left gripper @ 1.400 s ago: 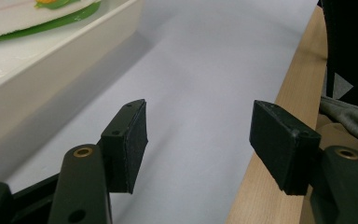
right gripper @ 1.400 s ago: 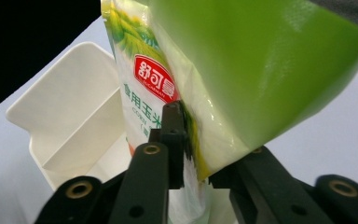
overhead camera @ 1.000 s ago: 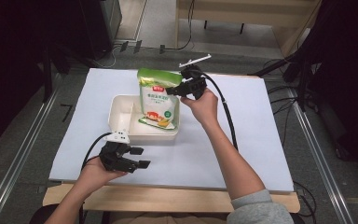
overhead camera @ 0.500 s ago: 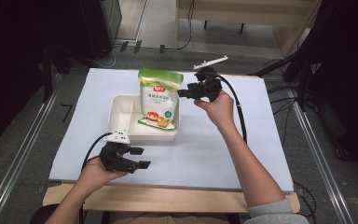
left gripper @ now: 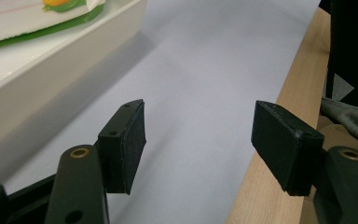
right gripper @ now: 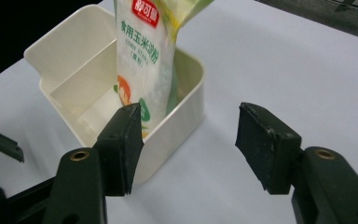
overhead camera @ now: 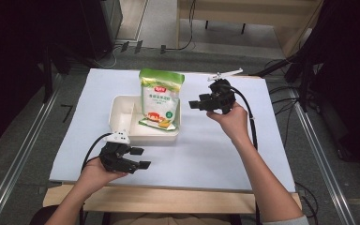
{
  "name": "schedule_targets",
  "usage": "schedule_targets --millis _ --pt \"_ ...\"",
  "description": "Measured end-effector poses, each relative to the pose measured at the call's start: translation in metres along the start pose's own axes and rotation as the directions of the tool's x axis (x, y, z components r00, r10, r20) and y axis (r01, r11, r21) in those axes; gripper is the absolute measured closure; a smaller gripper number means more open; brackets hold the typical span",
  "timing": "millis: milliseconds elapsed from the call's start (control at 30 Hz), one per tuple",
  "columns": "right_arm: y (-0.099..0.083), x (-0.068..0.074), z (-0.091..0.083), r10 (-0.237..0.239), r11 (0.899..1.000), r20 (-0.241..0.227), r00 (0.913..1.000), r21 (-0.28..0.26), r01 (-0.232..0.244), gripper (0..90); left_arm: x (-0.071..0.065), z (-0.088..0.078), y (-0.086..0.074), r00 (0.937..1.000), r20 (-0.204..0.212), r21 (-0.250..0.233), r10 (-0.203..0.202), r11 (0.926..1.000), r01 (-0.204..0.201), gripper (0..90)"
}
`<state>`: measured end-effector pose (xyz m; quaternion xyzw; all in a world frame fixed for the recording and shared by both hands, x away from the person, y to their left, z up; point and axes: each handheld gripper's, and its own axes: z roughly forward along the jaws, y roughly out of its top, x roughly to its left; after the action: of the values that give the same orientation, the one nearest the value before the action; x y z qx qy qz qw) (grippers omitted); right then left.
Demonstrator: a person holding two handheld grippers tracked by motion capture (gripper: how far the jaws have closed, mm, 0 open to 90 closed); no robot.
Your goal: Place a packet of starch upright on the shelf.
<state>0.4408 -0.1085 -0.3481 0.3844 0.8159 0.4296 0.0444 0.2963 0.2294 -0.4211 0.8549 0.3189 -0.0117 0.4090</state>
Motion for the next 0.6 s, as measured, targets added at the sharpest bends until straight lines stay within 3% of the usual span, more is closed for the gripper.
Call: schedule_targets --millis 467,600 --pt "-0.043 0.007 -0.018 -0.019 1.000 -0.026 0.9995 0.005 0.019 41.5 0.000 0.000 0.000 1.0000 -0.002 0.003 0.000 1.0000 0.000 35.6" --pt "-0.058 0.010 -0.017 -0.020 1.000 -0.004 0.9998 0.015 0.020 42.4 0.000 0.000 0.000 1.0000 -0.002 0.002 0.001 1.0000 -0.001 35.5"
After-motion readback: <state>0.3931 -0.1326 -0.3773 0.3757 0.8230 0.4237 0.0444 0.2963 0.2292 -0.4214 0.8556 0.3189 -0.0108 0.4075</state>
